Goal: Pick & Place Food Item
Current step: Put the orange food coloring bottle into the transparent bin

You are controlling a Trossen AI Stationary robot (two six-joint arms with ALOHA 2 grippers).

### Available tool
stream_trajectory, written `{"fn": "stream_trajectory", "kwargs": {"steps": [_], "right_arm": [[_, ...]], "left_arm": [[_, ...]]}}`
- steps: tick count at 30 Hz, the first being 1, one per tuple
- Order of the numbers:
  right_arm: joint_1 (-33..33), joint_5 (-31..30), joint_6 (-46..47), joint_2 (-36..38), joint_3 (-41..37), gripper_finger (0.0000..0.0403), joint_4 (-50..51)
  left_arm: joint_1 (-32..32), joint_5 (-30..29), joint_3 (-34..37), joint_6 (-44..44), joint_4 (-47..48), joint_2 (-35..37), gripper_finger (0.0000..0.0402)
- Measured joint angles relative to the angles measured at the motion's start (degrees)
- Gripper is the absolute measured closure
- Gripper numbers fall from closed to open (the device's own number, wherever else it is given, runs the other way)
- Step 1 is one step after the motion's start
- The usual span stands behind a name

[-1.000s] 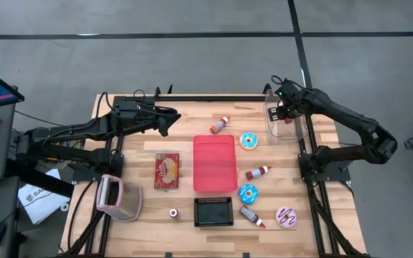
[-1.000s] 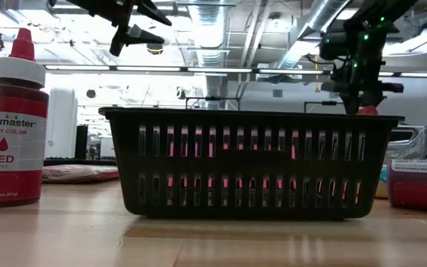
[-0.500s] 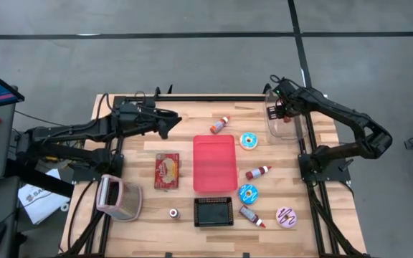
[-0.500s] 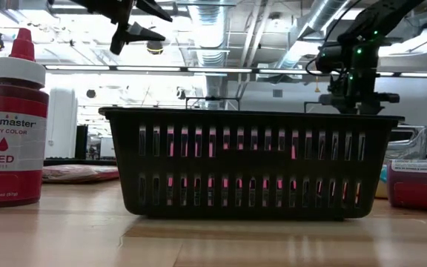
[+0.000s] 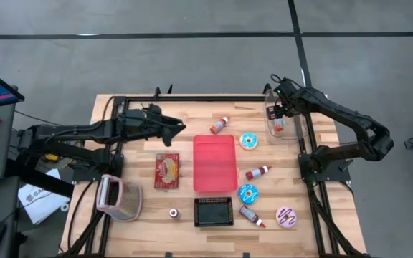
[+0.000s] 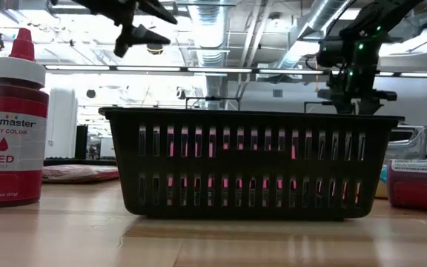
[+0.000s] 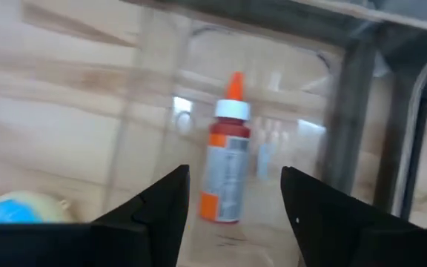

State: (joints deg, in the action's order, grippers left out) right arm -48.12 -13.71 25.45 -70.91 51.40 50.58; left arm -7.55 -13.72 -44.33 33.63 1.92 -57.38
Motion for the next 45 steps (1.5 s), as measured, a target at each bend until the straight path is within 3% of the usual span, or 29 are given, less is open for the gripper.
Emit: {"fn": "stream_trajectory", "kwargs": {"steps": [5,12,21,36,45], "right_arm": [[3.5,0.2,1.4,5.5,0.0,0.0198,0.9],[8.0,0.3,5.0,15.8,0.0,0.0198,2.3],[16.6,0.2,11.9,24.8,0.0,0.0198,1.4],[25.5,-1.6,16.6,27.4,0.0,0.0209,-0.3],[26.8,-1.8,16.6,27.5,0.0,0.0206,-0.5]], "left_arm": [[-0.2,1.0,-3.2,-3.3,0.1,-8.3,0.0197],[-7.1,10.7,-13.1,-7.0,3.9,-22.2,0.0197],[-11.5,9.1,-25.9,-21.2,13.3,-35.7,0.0197],[-12.9,9.0,-36.0,-18.2,18.1,-53.2,0.0196],[-13.2,7.5,-44.0,-18.2,22.6,-61.2,0.0168]]}}
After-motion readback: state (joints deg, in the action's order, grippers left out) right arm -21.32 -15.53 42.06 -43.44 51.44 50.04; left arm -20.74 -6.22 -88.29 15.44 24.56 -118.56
